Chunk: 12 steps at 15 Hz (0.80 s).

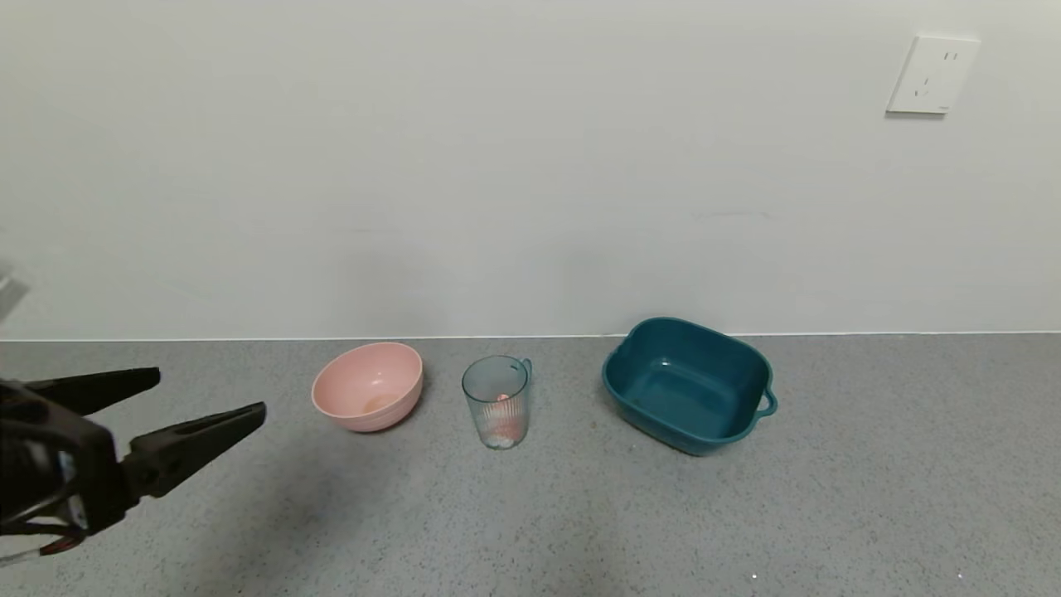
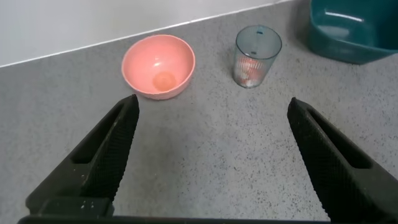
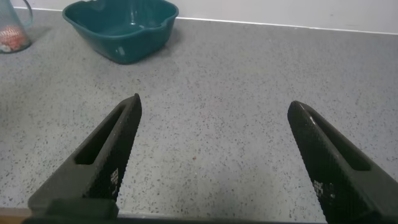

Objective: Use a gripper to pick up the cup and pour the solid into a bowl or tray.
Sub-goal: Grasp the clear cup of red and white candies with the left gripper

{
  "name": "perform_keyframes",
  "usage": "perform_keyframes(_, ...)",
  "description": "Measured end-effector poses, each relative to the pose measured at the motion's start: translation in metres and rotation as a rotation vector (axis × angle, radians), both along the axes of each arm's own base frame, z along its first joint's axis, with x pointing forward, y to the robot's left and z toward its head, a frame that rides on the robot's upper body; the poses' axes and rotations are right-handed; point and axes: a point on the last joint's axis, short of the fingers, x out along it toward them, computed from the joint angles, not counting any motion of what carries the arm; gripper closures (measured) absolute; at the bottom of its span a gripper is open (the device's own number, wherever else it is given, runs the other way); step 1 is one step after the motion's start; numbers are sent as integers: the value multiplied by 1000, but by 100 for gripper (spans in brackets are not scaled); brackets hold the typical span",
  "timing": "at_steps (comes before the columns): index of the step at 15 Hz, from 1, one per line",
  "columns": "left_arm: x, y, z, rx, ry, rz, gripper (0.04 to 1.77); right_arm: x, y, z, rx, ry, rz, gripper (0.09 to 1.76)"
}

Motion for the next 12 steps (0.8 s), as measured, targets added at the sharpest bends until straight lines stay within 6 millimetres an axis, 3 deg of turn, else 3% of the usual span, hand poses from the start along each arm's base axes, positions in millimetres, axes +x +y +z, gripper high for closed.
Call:
perform_keyframes(6,57,-40,-35,44,160,-81,9,0,0,0,0,0,0,14)
perform_keyframes(12,83,-71,-70,61,286,-141,9,0,0,0,0,0,0,14)
